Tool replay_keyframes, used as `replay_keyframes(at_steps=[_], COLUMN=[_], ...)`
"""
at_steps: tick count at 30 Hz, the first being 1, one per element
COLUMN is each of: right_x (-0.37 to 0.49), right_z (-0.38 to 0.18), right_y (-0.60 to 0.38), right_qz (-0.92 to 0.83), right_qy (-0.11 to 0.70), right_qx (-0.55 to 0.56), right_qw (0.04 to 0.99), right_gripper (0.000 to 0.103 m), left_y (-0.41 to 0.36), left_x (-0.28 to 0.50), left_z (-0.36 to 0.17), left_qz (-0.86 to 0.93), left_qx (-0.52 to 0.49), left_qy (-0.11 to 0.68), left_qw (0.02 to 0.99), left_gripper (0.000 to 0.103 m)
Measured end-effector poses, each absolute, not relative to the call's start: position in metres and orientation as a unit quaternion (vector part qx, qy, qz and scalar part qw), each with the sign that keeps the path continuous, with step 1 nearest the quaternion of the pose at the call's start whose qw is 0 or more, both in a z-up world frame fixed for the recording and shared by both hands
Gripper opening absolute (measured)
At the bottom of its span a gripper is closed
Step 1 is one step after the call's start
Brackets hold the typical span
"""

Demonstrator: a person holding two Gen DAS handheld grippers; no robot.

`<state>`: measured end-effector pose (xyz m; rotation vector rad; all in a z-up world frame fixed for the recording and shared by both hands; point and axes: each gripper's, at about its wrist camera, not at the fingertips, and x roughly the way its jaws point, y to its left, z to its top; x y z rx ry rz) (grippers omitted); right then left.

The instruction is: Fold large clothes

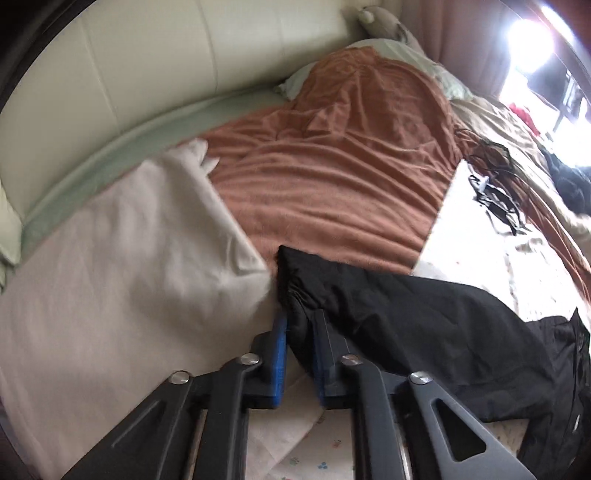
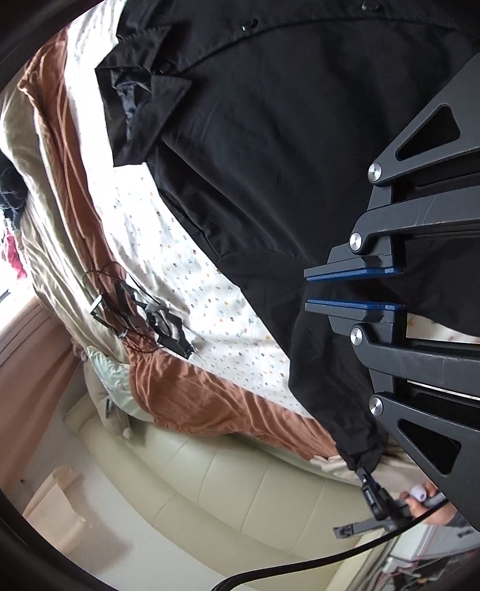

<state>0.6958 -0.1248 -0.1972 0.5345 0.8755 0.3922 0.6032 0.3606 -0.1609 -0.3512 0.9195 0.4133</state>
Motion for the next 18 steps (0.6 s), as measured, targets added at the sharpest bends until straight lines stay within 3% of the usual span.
replay_keyframes(at_steps=[12,16,18], right_x=[0.724,0.717,0.705], right_z=[-0.271,-0.255,-0.236], right_y=[-0.108,-0.12,-0.131], right_qz=[0.189,0.201,0.202], right_qy=[0.504,0.501,0.485], right_qx=[0.3,0.315,0.313], right_qw=[0.788,0.78,0.791], right_gripper=[0.006,0.007,0.015], left_y=[0.283,0.24,0.216], left_x=[0.606,0.606,0.606], left_z=[-0.027,0.018,0.04], left_qz=[0.141,0.114,0.096], left_qx=[-0.097,-0.071,-0.064], left_qy=[0.345,0.316,0.303], left_qw=[0.923,0.939,0.946], left_gripper=[0.007,0.007,0.006])
